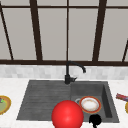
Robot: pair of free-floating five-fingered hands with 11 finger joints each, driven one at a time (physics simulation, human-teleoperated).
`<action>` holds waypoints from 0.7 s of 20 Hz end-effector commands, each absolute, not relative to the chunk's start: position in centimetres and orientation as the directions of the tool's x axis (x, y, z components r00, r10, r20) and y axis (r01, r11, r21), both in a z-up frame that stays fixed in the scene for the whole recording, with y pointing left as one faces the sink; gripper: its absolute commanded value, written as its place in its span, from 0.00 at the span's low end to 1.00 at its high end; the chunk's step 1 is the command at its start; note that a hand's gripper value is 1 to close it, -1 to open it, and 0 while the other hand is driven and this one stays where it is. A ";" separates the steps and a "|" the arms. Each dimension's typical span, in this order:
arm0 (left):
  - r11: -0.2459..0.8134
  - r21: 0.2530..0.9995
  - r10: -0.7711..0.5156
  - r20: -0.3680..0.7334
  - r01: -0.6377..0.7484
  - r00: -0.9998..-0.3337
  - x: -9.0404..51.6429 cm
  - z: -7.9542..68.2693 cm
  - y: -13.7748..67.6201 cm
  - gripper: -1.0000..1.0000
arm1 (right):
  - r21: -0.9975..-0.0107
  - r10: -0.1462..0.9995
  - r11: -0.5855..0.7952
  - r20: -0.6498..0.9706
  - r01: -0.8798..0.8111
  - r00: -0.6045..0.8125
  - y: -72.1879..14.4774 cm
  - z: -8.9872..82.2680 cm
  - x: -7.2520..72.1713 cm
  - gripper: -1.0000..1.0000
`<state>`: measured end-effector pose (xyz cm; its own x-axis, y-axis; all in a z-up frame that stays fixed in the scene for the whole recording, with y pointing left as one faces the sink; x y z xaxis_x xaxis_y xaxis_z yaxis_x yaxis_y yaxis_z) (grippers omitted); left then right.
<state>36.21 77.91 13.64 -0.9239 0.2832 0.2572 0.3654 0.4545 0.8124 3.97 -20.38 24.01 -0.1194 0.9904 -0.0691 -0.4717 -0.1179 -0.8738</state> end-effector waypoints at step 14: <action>0.368 0.853 0.270 0.283 0.370 -0.920 32.9 23.6 70.7 0.00 | -0.874 0.990 -0.118 -0.069 -0.472 -0.119 -20.4 24.0 4.0 0.50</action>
<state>33.77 72.05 22.54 -0.9109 0.3007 0.2824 0.3914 0.4138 0.8219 3.97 -20.38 24.01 -0.1194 0.9904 -0.0691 -0.4717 -0.1179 -0.8738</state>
